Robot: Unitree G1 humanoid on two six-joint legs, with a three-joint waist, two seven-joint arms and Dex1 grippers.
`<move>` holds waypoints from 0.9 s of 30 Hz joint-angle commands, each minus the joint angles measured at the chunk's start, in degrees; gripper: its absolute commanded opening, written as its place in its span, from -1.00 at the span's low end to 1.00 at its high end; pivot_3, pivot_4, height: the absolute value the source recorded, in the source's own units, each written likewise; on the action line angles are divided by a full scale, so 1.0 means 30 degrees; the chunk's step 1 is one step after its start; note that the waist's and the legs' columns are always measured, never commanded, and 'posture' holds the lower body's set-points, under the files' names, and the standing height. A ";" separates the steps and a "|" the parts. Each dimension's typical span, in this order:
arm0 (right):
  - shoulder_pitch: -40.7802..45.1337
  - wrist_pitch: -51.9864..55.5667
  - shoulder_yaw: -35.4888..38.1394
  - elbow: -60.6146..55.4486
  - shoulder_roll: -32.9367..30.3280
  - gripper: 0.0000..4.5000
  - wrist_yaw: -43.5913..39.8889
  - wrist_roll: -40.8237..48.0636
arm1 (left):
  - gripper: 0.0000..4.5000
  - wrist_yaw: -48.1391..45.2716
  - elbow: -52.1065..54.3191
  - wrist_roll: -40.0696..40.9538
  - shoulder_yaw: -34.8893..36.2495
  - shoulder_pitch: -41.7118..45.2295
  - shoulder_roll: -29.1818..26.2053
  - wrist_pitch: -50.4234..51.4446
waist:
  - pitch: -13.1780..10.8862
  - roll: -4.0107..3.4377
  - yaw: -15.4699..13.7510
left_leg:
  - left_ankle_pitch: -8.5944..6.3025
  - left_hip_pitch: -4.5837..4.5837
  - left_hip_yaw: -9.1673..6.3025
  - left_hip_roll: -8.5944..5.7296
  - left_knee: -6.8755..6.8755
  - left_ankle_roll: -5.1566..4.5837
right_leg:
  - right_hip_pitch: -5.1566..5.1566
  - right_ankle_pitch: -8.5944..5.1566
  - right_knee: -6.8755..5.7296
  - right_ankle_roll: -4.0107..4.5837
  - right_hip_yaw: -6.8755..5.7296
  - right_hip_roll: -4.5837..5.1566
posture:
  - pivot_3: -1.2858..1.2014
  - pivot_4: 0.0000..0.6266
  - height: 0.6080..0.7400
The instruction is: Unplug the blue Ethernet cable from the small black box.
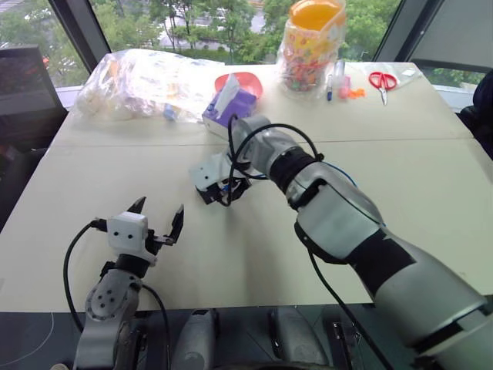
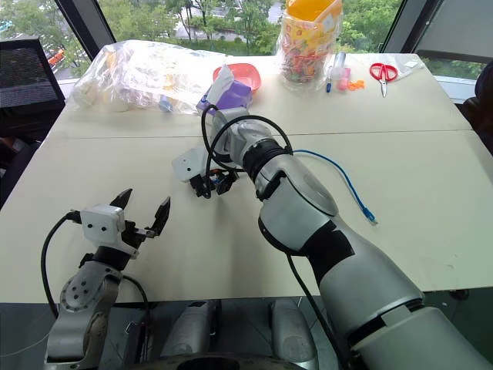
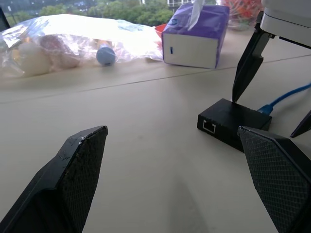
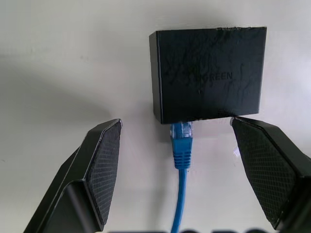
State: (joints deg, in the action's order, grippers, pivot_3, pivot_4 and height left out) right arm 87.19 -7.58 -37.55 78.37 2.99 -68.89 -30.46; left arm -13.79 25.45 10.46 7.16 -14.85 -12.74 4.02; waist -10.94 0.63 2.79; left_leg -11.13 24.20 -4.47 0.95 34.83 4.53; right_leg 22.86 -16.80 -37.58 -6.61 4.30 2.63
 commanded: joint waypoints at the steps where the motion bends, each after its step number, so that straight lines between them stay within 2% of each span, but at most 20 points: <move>1: 0.0515 0.0541 0.0126 0.0085 0.0300 0.41 0.0445 -0.0558 | 1.00 0.0320 0.0840 -0.0296 0.0121 -0.0164 0.0179 -0.0619 | 0.0000 0.0000 -0.0006 | 0.0000 0.0001 0.0000 0.0000 0.0001 0.0000 | 0.0000 -0.0006 0.0000 0.0011 0.0000 0.0000 | 0.03 -0.52 1.00; 3: 0.0450 0.0921 0.0178 0.0184 0.0418 0.06 0.0670 -0.0782 | 1.00 0.0451 0.0907 -0.0395 0.0103 -0.0264 0.0293 -0.0711 | 0.0000 0.0000 -0.0009 | 0.0000 0.0005 0.0000 0.0000 0.0003 0.0000 | 0.0001 -0.0010 0.0000 0.0018 0.0000 0.0000 | 0.03 -0.52 1.00; 7: 0.0227 0.1409 0.0024 0.0338 0.0401 -0.87 0.1480 -0.1458 | 1.00 0.0827 0.1068 -0.0623 0.0171 -0.0480 0.0557 -0.0862 | 0.0000 0.0000 -0.0006 | 0.0000 0.0007 0.0001 0.0000 0.0003 0.0000 | 0.0004 -0.0010 0.0000 0.0018 0.0000 0.0001 | 0.03 -0.52 1.00; 8: 0.0193 0.1486 0.0048 0.0359 0.0378 -0.98 0.1504 -0.1542 | 1.00 0.0868 0.1134 -0.0666 0.0176 -0.0570 0.0613 -0.0888 | 0.0000 0.0000 -0.0005 | 0.0000 0.0008 0.0000 0.0000 0.0003 0.0000 | 0.0005 -0.0010 0.0000 0.0018 0.0001 0.0001 | 0.03 -0.52 1.00; 14: 0.0088 0.1704 0.0470 0.0367 0.0218 -0.98 0.1398 -0.1570 | 1.00 0.0726 0.1315 -0.0406 0.0610 -0.0795 0.0427 -0.0780 | 0.0000 0.0001 -0.0026 | 0.0000 0.0008 0.0001 -0.0001 0.0008 0.0000 | 0.0002 -0.0011 -0.0002 0.0020 0.0000 0.0001 | 0.03 -0.52 1.00; 17: 0.0124 0.1504 0.1451 0.0192 -0.0018 -0.98 0.1494 -0.0801 | 1.00 -0.0435 0.1829 0.1182 0.1578 -0.0392 -0.0736 0.0218 | 0.0000 0.0001 -0.0011 | 0.0001 0.0008 0.0000 -0.0001 0.0013 0.0001 | 0.0005 -0.0010 -0.0011 0.0021 -0.0001 -0.0002 | 0.03 -0.52 1.00; 21: -0.0030 -0.1276 0.3068 -0.0616 -0.1072 -0.98 0.3873 0.0327 | 1.00 -0.2140 0.2239 0.5365 0.4094 0.1554 -0.3564 0.3133 | -0.0009 0.0009 -0.0028 | 0.0008 0.0064 -0.0020 0.0000 0.0047 0.0010 | 0.0098 -0.0004 -0.0125 0.0007 -0.0009 -0.0010 | 0.03 -0.52 1.00; 25: -0.0970 -0.3949 0.3839 -0.1713 -0.2364 -0.98 0.5847 0.0767 | 1.00 -0.3274 0.1890 0.7567 0.4430 0.4022 -0.5539 0.5367 | -0.0006 0.0014 -0.0007 | 0.0011 0.0060 -0.0017 -0.0001 0.0064 0.0010 | 0.0090 0.0017 -0.0149 -0.0033 -0.0007 -0.0008 | 0.03 -0.52 1.00; 27: -0.2111 -0.5479 0.3677 -0.2906 -0.3507 -0.98 0.8377 0.0248 | 1.00 -0.3836 0.1436 0.8440 0.4143 0.5619 -0.6200 0.6306 | -0.0004 0.0017 -0.0024 | 0.0012 0.0061 -0.0019 -0.0001 0.0065 0.0009 | 0.0086 0.0020 -0.0152 -0.0040 -0.0008 -0.0010 | 0.03 -0.52 1.00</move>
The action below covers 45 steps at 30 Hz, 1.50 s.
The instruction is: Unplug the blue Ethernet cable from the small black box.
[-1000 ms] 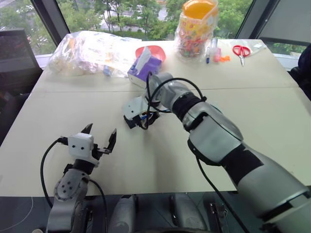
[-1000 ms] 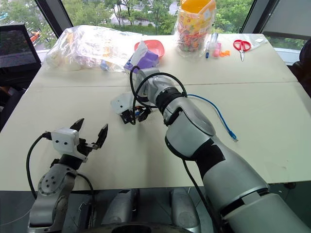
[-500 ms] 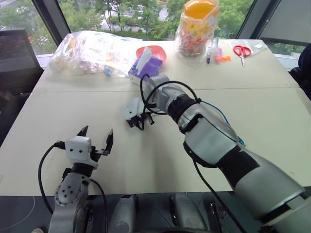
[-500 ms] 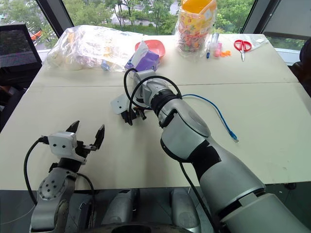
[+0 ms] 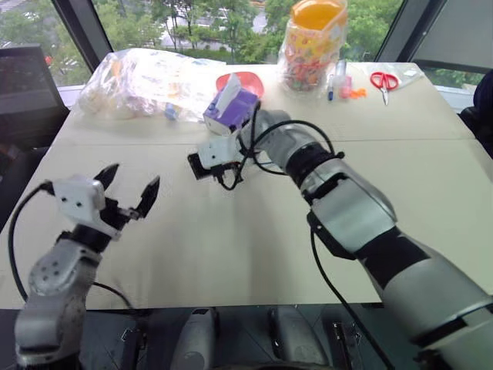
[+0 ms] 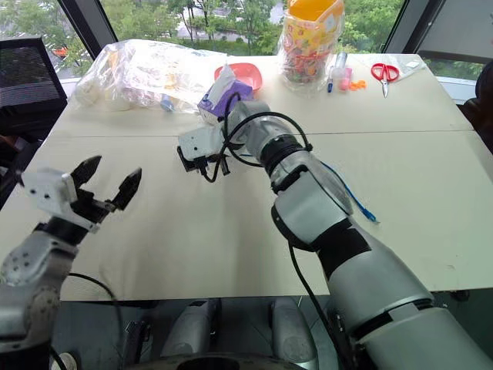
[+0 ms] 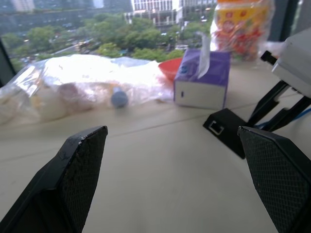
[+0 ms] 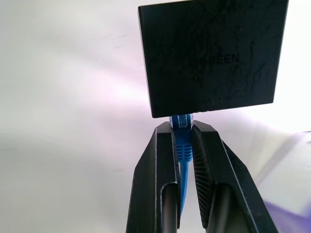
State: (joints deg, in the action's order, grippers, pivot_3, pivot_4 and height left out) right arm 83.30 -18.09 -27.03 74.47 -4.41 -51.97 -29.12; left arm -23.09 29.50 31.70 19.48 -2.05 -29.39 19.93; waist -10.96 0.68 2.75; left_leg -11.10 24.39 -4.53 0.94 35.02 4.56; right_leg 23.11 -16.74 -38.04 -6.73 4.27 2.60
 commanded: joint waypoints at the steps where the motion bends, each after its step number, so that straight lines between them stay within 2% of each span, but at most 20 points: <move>1: -0.1307 -0.2648 0.0081 -0.2135 -0.1496 -0.98 0.3850 -0.0427 | 1.00 -0.0945 -0.0109 0.1651 -0.0091 0.1974 -0.0857 0.1346 | 0.0002 0.0004 -0.0060 | 0.0001 0.0001 0.0001 0.0000 -0.0001 0.0000 | 0.0004 0.0000 -0.0007 -0.0001 0.0002 0.0000 | 0.03 -0.52 1.00; 5: -0.3876 -0.3950 -0.0902 -0.5672 -0.3488 -0.98 1.1000 -0.3186 | 1.00 -0.1598 -0.1363 0.2977 -0.0544 0.4478 -0.0981 0.2607 | 0.0003 0.0007 -0.0043 | 0.0008 0.0003 -0.0006 -0.0004 0.0007 0.0008 | 0.0008 0.0001 -0.0026 -0.0004 0.0005 0.0002 | 0.03 -0.52 1.00; 8: -0.6344 -0.3750 -0.0961 -0.9101 -0.4450 -0.98 1.4783 -0.4696 | 1.00 -0.1843 -0.2449 0.3910 -0.0630 0.5761 -0.0759 0.3537 | 0.0004 0.0009 0.0080 | 0.0015 0.0003 -0.0011 -0.0004 0.0001 0.0015 | 0.0017 0.0001 -0.0040 -0.0004 0.0005 0.0000 | 0.03 -0.52 1.00; 11: -0.8240 -0.3137 -0.0991 -1.1780 -0.5116 -0.98 1.7512 -0.6133 | 1.00 -0.2381 -0.3073 0.4032 -0.0992 0.6457 -0.0896 0.3997 | 0.0004 0.0009 0.0384 | 0.0017 0.0000 -0.0012 -0.0001 -0.0011 0.0014 | 0.0030 0.0002 -0.0054 -0.0005 0.0012 -0.0007 | 0.03 -0.52 1.00; 14: -1.0067 -0.2389 -0.0636 -1.4523 -0.5553 -0.98 1.9069 -0.6926 | 1.00 -0.2771 -0.3572 0.4106 -0.1397 0.7112 -0.0826 0.4338 | 0.0005 0.0011 0.0401 | 0.0021 0.0001 -0.0014 -0.0001 -0.0006 0.0018 | 0.0030 0.0002 -0.0056 -0.0006 0.0015 -0.0006 | 0.03 -0.52 1.00; 19: -1.2440 -0.0468 0.0267 -1.8147 -0.5852 -0.98 1.8739 -0.6827 | 1.00 -0.3727 -0.4768 0.3321 -0.2913 0.8318 -0.0537 0.4284 | 0.0009 0.0019 0.0346 | 0.0030 -0.0002 -0.0026 -0.0007 0.0035 0.0028 | -0.0012 0.0004 -0.0055 -0.0008 0.0012 -0.0006 | 0.03 -0.52 1.00; 28: -1.4008 0.1396 0.0482 -2.2113 -0.5840 -0.98 1.6994 -0.6862 | 1.00 -0.4111 -0.6093 0.1914 -0.4160 0.9371 0.0571 0.3544 | 0.0010 0.0020 0.0382 | 0.0037 -0.0015 -0.0038 -0.0008 0.0036 0.0029 | -0.0030 0.0005 -0.0053 -0.0009 0.0009 -0.0009 | 0.03 -0.52 1.00; 33: -1.4450 0.1295 0.0243 -2.2824 -0.5941 -0.98 1.6455 -0.7059 | 1.00 -0.4302 -0.6645 0.0552 -0.4863 0.9728 0.0911 0.2625 | 0.0011 0.0022 0.0349 | 0.0037 -0.0017 -0.0039 -0.0009 0.0040 0.0029 | -0.0039 0.0005 -0.0051 -0.0009 0.0008 -0.0008 | 0.03 -0.52 1.00; 40: -1.4699 0.1004 0.0239 -2.2908 -0.6013 -0.98 1.6053 -0.7182 | 1.00 -0.4615 -0.6845 0.0259 -0.5082 1.0127 0.1574 0.2206 | 0.0011 0.0024 0.0288 | 0.0037 -0.0018 -0.0039 -0.0010 0.0042 0.0029 | -0.0046 0.0005 -0.0046 -0.0009 0.0007 -0.0007 | 0.03 -0.52 1.00; 42: -1.4778 0.0945 0.0219 -2.2918 -0.6030 -1.00 1.5986 -0.7206 | 0.77 -0.4636 -0.6790 0.0274 -0.5075 1.0180 0.1688 0.2214 | 0.0011 0.0023 0.0280 | 0.0037 -0.0018 -0.0039 -0.0009 0.0042 0.0029 | -0.0046 0.0005 -0.0046 -0.0009 0.0007 -0.0007 | 0.03 -0.52 1.00; 45: -1.4850 0.0931 0.0230 -2.2912 -0.6010 -1.00 1.5942 -0.7273 | 0.22 -0.4611 -0.6655 0.0395 -0.5002 1.0135 0.1797 0.2318 | 0.0010 0.0024 0.0300 | 0.0037 -0.0020 -0.0040 -0.0009 0.0039 0.0029 | -0.0045 0.0005 -0.0046 -0.0009 0.0007 -0.0007 | 0.03 -0.52 1.00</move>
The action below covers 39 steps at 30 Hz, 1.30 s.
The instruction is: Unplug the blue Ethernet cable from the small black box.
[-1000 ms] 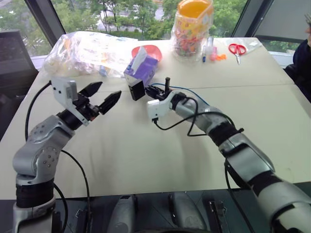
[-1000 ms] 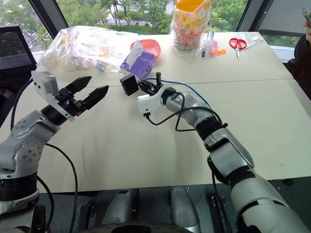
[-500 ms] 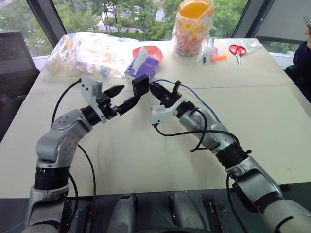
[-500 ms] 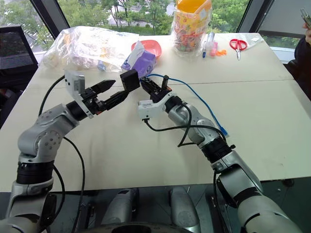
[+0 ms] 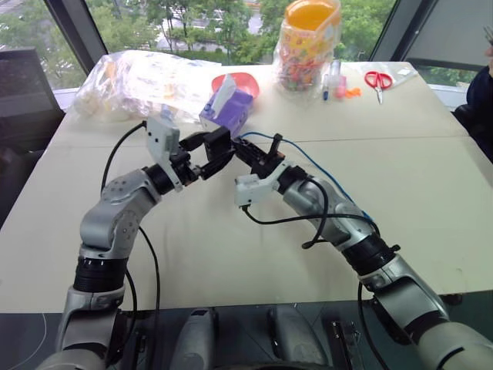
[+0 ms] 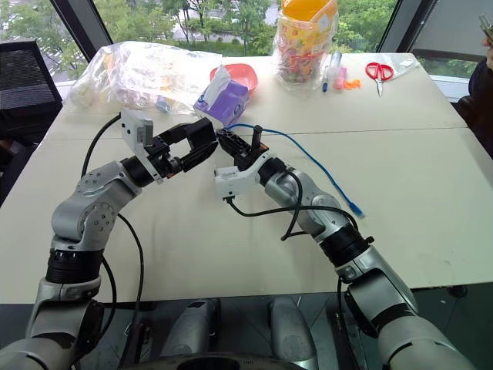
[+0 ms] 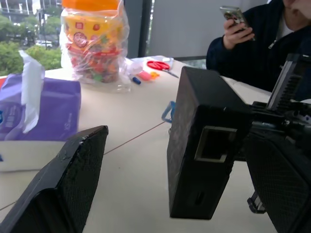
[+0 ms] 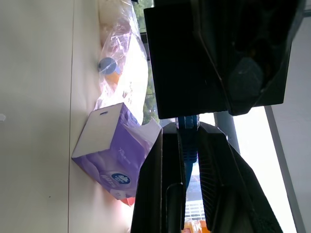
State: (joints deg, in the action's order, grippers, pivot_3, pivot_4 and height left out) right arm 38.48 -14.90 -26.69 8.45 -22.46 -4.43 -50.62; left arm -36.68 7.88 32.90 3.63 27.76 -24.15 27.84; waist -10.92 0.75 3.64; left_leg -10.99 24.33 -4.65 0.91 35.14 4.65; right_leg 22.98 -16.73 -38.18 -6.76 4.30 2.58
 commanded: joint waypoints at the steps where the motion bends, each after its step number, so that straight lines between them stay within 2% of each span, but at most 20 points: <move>1: 0.0091 -0.0148 0.0126 -0.0862 0.0020 -1.00 0.0101 -0.0127 | -0.08 -0.0085 0.0585 0.0022 0.0294 0.0174 0.0069 -0.0291 | 0.0000 0.0000 0.0004 | 0.0000 0.0000 -0.0001 0.0000 0.0000 0.0000 | 0.0000 0.0000 0.0000 0.0000 0.0000 -0.0001 | 0.03 -0.52 1.00; 2: 0.0078 -0.0131 0.0138 -0.0820 0.0035 -1.00 0.0089 -0.0148 | -0.21 -0.0082 0.0640 0.0069 0.0312 0.0128 0.0084 -0.0234 | 0.0000 0.0000 -0.0008 | 0.0000 -0.0001 0.0000 0.0000 0.0000 0.0000 | -0.0001 0.0000 0.0000 0.0000 0.0000 -0.0001 | 0.03 -0.52 1.00; 5: 0.0044 -0.0135 0.0145 -0.0746 0.0029 -1.00 0.0093 -0.0186 | -0.78 -0.0086 0.0766 0.0107 0.0369 0.0043 0.0106 -0.0117 | -0.0001 0.0001 -0.0037 | 0.0000 0.0000 -0.0001 0.0000 0.0002 0.0000 | -0.0004 0.0000 0.0000 0.0000 0.0000 0.0000 | 0.03 -0.52 1.00; 15: 0.0245 -0.0266 0.0164 -0.0082 -0.0014 -1.00 -0.0635 0.0150 | -0.77 -0.0357 0.1271 0.0281 0.0348 -0.0469 -0.0273 0.0501 | -0.0001 0.0002 -0.0043 | 0.0000 -0.0006 -0.0001 0.0000 0.0001 0.0000 | -0.0008 0.0000 0.0001 0.0000 -0.0001 0.0000 | 0.03 -0.52 1.00; 17: 0.0186 -0.0175 0.0296 -0.0025 0.0063 -0.59 -0.0824 0.0322 | -0.77 -0.0405 0.1277 0.0247 0.0334 -0.0532 -0.0303 0.0509 | -0.0001 0.0002 -0.0062 | 0.0001 -0.0006 -0.0002 0.0000 0.0002 0.0000 | -0.0010 0.0000 0.0001 0.0000 -0.0001 0.0000 | 0.03 -0.52 1.00; 18: 0.0178 -0.0192 0.0327 0.0016 0.0067 -0.45 -0.0881 0.0385 | -0.77 -0.0451 0.1263 0.0199 0.0309 -0.0570 -0.0333 0.0486 | -0.0001 0.0002 -0.0072 | 0.0001 -0.0007 -0.0002 0.0000 0.0003 0.0000 | -0.0012 0.0000 0.0001 0.0000 -0.0001 0.0000 | 0.03 -0.52 1.00; 24: 0.0463 -0.0492 0.0503 0.0424 -0.0304 0.81 -0.1833 0.1222 | -0.77 -0.0783 0.1119 0.0129 0.0527 -0.0915 -0.0617 0.0295 | -0.0001 0.0002 -0.0090 | 0.0000 -0.0013 -0.0002 0.0000 0.0002 0.0000 | -0.0018 0.0000 0.0003 0.0000 -0.0002 0.0000 | 0.03 -0.52 1.00; 27: 0.0691 -0.2134 0.0910 0.0814 -0.1252 0.81 -0.5458 0.5248 | -0.77 -0.2037 0.1294 0.0492 0.0915 -0.1203 -0.1299 -0.0089 | -0.0004 0.0004 -0.0076 | 0.0000 -0.0018 -0.0002 0.0000 0.0003 0.0000 | -0.0032 0.0000 0.0010 0.0000 -0.0003 0.0000 | 0.03 -0.52 1.00; 28: 0.0612 -0.1550 0.1385 0.0570 -0.1365 0.81 -0.7422 0.7434 | -0.77 -0.2689 0.1485 0.0807 0.1049 -0.1333 -0.1592 -0.0148 | -0.0004 0.0002 -0.0072 | 0.0000 -0.0030 -0.0002 0.0000 -0.0001 0.0000 | -0.0047 0.0000 0.0021 0.0000 -0.0004 0.0001 | 0.03 -0.52 1.00; 30: 0.0867 0.0471 0.2496 -0.0247 -0.2072 0.81 -1.2530 1.2792 | -0.77 -0.4613 0.1911 0.1674 0.1347 -0.1722 -0.2589 0.0104 | -0.0016 0.0015 -0.0028 | -0.0001 -0.0034 -0.0004 0.0003 -0.0002 -0.0001 | -0.0059 -0.0001 0.0026 -0.0001 -0.0008 0.0001 | 0.03 -0.52 1.00; 34: 0.1727 0.5560 0.3956 -0.1831 -0.3892 0.81 -2.1272 2.1052 | -0.77 -0.7018 0.1832 0.2789 0.1544 -0.1869 -0.4109 0.0731 | -0.0038 0.0005 -0.0045 | -0.0002 -0.0047 -0.0011 0.0005 0.0000 -0.0004 | -0.0093 -0.0002 0.0034 -0.0002 -0.0020 0.0011 | 0.03 -0.52 1.00; 39: 0.4557 1.2029 0.5100 -0.0571 -0.4363 0.81 -2.6038 2.5978 | -0.77 -0.8359 0.1604 0.4950 0.2104 -0.1120 -0.5470 0.3221 | -0.0052 0.0016 0.0065 | -0.0007 -0.0187 -0.0018 0.0014 -0.0015 -0.0010 | -0.0205 -0.0016 0.0043 0.0013 -0.0031 0.0000 | 0.03 -0.52 1.00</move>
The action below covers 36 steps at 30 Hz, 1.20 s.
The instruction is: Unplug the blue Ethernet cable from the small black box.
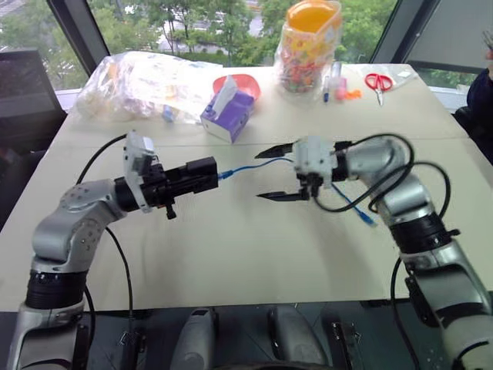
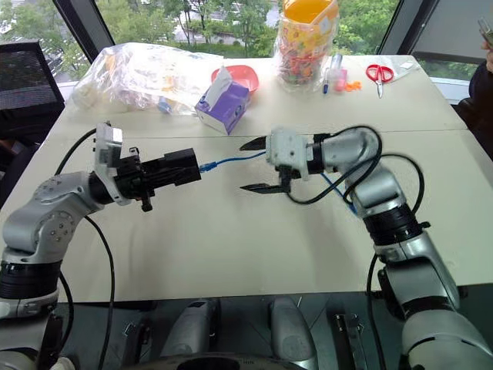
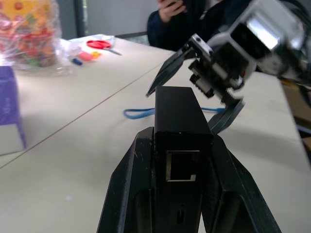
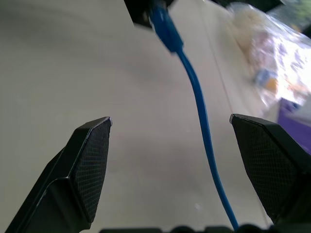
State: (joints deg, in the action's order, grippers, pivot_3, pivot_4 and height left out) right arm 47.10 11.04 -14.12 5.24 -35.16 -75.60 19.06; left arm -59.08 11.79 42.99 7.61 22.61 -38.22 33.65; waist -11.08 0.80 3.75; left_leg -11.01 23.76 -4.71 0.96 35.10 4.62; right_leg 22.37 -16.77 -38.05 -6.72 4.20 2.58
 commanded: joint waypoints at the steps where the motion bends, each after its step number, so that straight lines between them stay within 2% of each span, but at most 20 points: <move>1: 0.2163 0.4172 0.1057 0.0854 -0.0083 0.81 -0.2747 0.3231 | -0.77 -0.1117 0.0317 0.1966 0.0868 0.0687 -0.1038 0.1736 | -0.0002 -0.0003 0.0072 | 0.0000 -0.0012 0.0001 0.0001 0.0002 0.0000 | -0.0005 -0.0006 -0.0005 0.0010 0.0001 0.0000 | 0.03 -0.52 1.00; 6: 0.3577 0.6893 0.1645 0.1949 0.1101 0.81 -0.2875 0.4620 | -0.77 -0.0740 0.0169 0.3185 0.1260 0.1789 -0.1196 0.2971 | -0.0003 -0.0003 0.0045 | 0.0000 -0.0024 0.0005 0.0000 -0.0011 0.0000 | -0.0007 -0.0017 -0.0004 -0.0006 0.0002 0.0000 | 0.03 -0.52 1.00; 14: 0.3345 0.8737 0.1552 0.1639 0.2734 0.81 -0.1972 0.4788 | -0.77 0.0062 0.0550 0.3805 0.1457 0.2733 -0.0897 0.3567 | -0.0004 -0.0004 0.0029 | 0.0000 0.0086 0.0005 -0.0005 -0.0016 0.0001 | 0.0094 -0.0014 -0.0005 -0.0029 0.0002 0.0003 | 0.03 -0.52 1.00; 28: 0.2992 0.9495 0.1442 0.1627 0.3953 0.81 -0.1051 0.4581 | -0.77 0.0598 0.0775 0.3997 0.1508 0.2846 -0.0699 0.3565 | -0.0004 -0.0004 0.0041 | -0.0001 0.0108 0.0005 -0.0005 -0.0016 0.0001 | 0.0119 -0.0013 -0.0009 -0.0029 0.0002 0.0000 | 0.03 -0.52 1.00; 31: 0.3070 0.9435 0.1415 0.1828 0.4054 0.46 -0.1069 0.4513 | -0.77 0.0700 0.0838 0.4034 0.1507 0.2833 -0.0705 0.3545 | -0.0004 -0.0004 0.0040 | -0.0001 0.0111 0.0006 -0.0006 -0.0017 0.0001 | 0.0121 -0.0013 -0.0010 -0.0029 0.0002 0.0000 | 0.03 -0.52 1.00; 32: 0.3080 0.9417 0.1397 0.1850 0.4078 0.26 -0.1073 0.4496 | -0.77 0.0718 0.0872 0.4063 0.1524 0.2811 -0.0721 0.3551 | -0.0004 -0.0004 0.0040 | -0.0001 0.0111 0.0006 -0.0006 -0.0017 0.0001 | 0.0122 -0.0013 -0.0009 -0.0029 0.0001 0.0000 | 0.03 -0.52 1.00; 33: 0.3092 0.9389 0.1382 0.1879 0.4100 -0.05 -0.1082 0.4472 | -0.77 0.0731 0.0894 0.4075 0.1533 0.2785 -0.0736 0.3537 | -0.0004 -0.0004 0.0041 | -0.0001 0.0111 0.0005 -0.0006 -0.0017 0.0001 | 0.0123 -0.0013 -0.0009 -0.0029 0.0002 0.0000 | 0.03 -0.52 1.00; 36: 0.3134 0.9343 0.1353 0.1947 0.4170 -0.64 -0.1128 0.4420 | -0.77 0.0755 0.0990 0.4108 0.1558 0.2656 -0.0774 0.3497 | -0.0004 -0.0004 0.0042 | -0.0001 0.0113 0.0006 -0.0006 -0.0018 0.0001 | 0.0124 -0.0014 -0.0008 -0.0029 0.0002 0.0000 | 0.03 -0.52 1.00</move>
State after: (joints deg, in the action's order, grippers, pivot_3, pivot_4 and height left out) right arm 55.55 39.55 -10.48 11.85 -23.34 -78.22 31.68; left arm -57.36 13.55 54.59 10.35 29.97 -40.13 44.68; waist -11.09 0.79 3.88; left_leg -11.01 24.11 -4.69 0.94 35.05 4.62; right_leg 22.74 -16.81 -38.07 -6.81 4.20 2.58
